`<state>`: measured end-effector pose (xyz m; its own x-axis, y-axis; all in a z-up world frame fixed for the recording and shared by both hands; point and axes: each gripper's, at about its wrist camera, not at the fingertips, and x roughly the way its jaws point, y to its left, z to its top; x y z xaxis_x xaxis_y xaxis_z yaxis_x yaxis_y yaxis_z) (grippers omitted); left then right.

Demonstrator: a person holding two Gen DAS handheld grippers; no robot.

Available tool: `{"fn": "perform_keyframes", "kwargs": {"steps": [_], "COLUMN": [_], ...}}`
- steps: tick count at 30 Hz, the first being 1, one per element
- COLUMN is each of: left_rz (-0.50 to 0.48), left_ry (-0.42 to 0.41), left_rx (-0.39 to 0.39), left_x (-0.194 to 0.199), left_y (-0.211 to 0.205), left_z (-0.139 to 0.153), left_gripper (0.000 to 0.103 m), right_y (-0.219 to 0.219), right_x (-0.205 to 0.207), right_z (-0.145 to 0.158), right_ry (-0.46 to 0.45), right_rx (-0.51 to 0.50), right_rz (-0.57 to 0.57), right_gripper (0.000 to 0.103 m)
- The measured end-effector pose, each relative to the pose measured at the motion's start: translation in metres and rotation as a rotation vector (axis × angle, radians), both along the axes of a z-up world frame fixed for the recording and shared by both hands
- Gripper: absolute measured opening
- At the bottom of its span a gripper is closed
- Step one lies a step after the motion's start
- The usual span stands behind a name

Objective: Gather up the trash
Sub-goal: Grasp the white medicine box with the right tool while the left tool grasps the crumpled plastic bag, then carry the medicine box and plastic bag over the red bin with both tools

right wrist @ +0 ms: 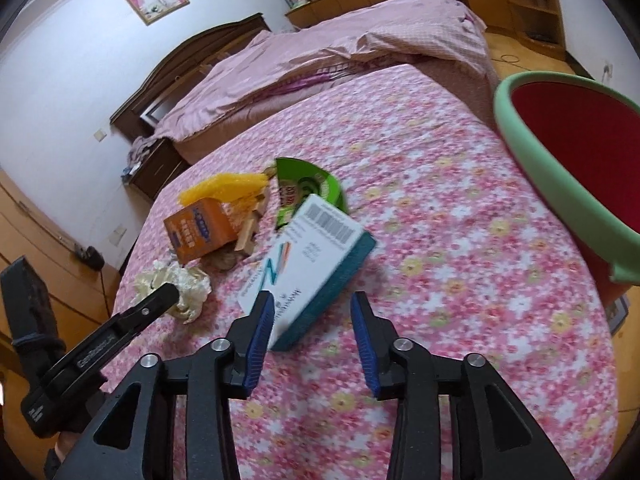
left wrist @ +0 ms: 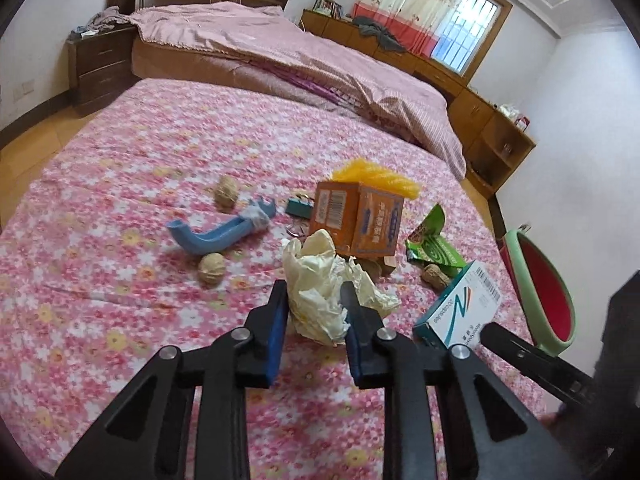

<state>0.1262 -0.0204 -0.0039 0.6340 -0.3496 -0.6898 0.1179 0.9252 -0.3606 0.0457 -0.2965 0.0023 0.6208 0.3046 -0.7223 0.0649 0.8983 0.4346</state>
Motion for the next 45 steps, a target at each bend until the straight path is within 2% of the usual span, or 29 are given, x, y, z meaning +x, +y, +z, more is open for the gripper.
{"fn": "perform_keyframes", "kwargs": {"steps": [9,16,20,24,32,45], "left_rz": [0.053,0.063,0.069,0.07,0.057,-0.005], "left_ry": [-0.041,-0.022,-0.022,-0.026,-0.054,-0.081], "left_rx": [-0.001,-0.017,-0.018,-0.018,-0.022,-0.028], "left_x": [-0.01,-0.011,-0.014,-0.02,-0.034,-0.066], "left_y": [0.028,0.039,0.04,0.04,0.041,0.021], "left_z": [0.007,0.003,0.004,0.007,0.019,0.042], "left_gripper": [0.026,0.026,0.026,0.026,0.026,0.026], "right_y": [0.018,0.03,0.035,0.042,0.049,0.034], "right_x": [0.017,0.018,0.012,-0.001,-0.019,-0.068], "right_z": [-0.011,-0.012,-0.011,-0.003,0.008,0.049], "right_ry": [0.04,-0.007,-0.031,-0.085,-0.142,-0.245], "right_rx": [-0.013,-0.082,-0.115,-0.153,-0.146,-0.158], "right_rz": [0.012,0.011,0.014,0.026,0.062,0.027], "right_gripper": [0.053,0.054,0.047,0.032,0.018,0.018]}}
